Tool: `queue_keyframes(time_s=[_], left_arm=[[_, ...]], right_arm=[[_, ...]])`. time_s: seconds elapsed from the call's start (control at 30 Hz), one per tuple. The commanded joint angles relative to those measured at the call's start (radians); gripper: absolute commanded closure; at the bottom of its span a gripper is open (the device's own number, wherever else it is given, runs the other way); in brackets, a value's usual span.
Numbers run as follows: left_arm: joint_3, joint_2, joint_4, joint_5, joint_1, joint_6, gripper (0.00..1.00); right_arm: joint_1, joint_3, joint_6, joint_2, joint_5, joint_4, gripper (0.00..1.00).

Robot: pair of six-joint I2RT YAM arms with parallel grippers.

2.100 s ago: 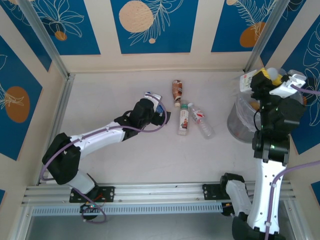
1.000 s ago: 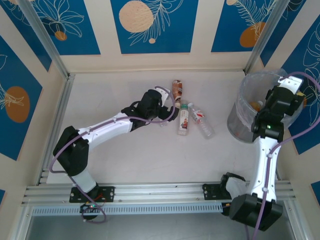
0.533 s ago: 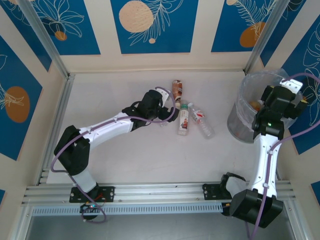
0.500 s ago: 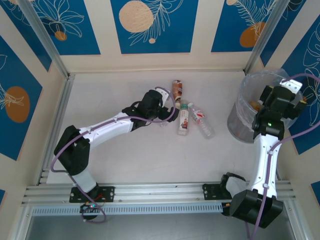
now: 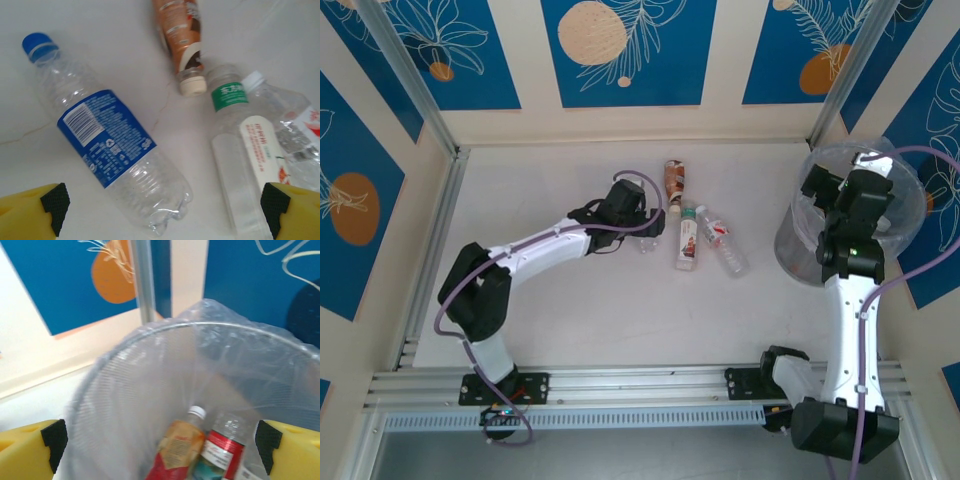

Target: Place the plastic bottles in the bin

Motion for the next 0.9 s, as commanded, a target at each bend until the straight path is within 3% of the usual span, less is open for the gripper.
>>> queue_keyframes(time_s=[0.0, 0.13, 0.43, 0.53, 0.87], left_arm=[[0.027, 0.023, -0.072, -0.042, 0.015, -0.111, 0.01], [0.081, 0.064, -0.174, -0.080, 0.027, -0.205, 0.01], [0.211, 0.171, -0.316, -0.124, 0.028, -0.349, 0.01], [0.245, 0.203, -0.326, -0.084, 0.026, -0.352, 0.01], [0.351, 0.307, -0.475, -0.084, 0.017, -0.519, 0.00]], right_arm=[[0.028, 0.038, 0.035, -0.021, -0.079, -0.020, 0.01], [0.059, 0.055, 0.069, -0.025, -0.121, -0.058, 0.01], [0.150, 0.003, 0.179, -0.068, -0.439, -0.050, 0.01], [0.195, -0.012, 0.179, -0.075, -0.497, -0.043, 0.01], [0.272, -0.061, 0.216, -0.089, -0.518, -0.036, 0.01]])
